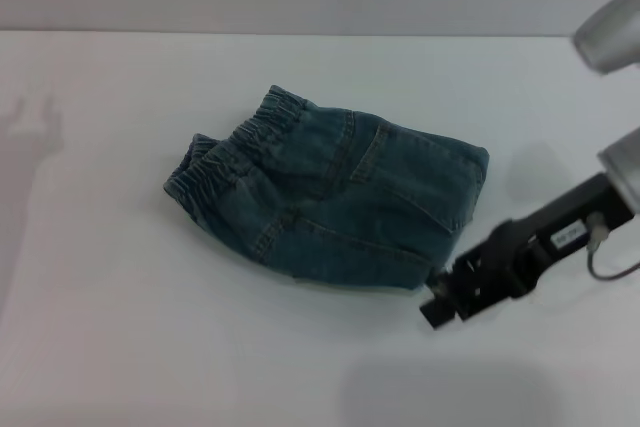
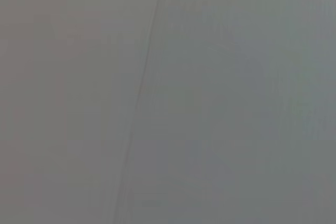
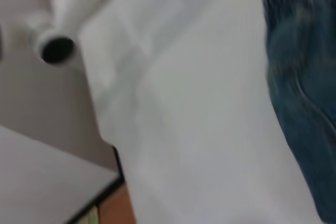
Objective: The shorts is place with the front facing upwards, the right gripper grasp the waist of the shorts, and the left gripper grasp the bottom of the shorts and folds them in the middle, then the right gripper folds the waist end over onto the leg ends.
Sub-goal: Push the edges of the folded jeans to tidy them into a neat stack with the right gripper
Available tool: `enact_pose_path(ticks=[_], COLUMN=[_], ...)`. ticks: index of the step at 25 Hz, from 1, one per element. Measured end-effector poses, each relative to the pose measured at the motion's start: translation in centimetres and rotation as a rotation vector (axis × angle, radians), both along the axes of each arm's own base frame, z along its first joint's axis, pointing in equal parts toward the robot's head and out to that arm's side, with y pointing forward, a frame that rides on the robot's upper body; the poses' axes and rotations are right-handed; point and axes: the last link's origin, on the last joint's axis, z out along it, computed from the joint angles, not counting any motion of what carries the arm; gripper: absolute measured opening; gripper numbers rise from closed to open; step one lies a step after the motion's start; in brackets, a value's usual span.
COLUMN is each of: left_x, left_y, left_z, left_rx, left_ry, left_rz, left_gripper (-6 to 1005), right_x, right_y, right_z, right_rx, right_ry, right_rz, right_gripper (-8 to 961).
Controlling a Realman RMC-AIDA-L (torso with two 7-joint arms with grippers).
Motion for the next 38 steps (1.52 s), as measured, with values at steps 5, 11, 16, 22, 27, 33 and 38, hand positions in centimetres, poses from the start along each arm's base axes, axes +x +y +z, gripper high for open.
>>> enact_pose_path(ticks=[5,11,16,22,27,33,38], left_x=[0.4,0.6,0.6,0.5,0.4,0.3,0.2], left_y=[0.2,0.2,0.2,0.0,0.0,0.0,0.0], left_z=[0.0,0.0,0.0,-0.1,-0.2,-0.1,0.0], left_rx=[0.003,0.007,0.008,0.004,0.003,0.008,0.011], left_ry=[-0.003,-0.009,-0.010,-0.013,-0.017,-0.017,-0.018], left_rz=[-0.016,-0.030,-0.033,-0.026,-0.021,-0.018,-0.014], left_gripper=[345,346,346,346,346,346,346], right_x=[0.9,1.6,1.8,2.1,2.6,1.7,0.1], right_y=[0.1,1.0,1.9,3.2,4.3,3.4,1.7], right_z=[-1.9,-3.0,-3.3,-2.7,-1.2,0.3,2.4], right_rx=[0.015,0.095,0.170,0.267,0.381,0.338,0.287], right_ry=[-0.116,-0.149,-0.158,-0.151,-0.107,-0.026,0.118], right_rz=[-0.025,-0.038,-0.032,-0.028,-0.039,-0.011,0.095], right_gripper=[506,507,507,507,507,507,506])
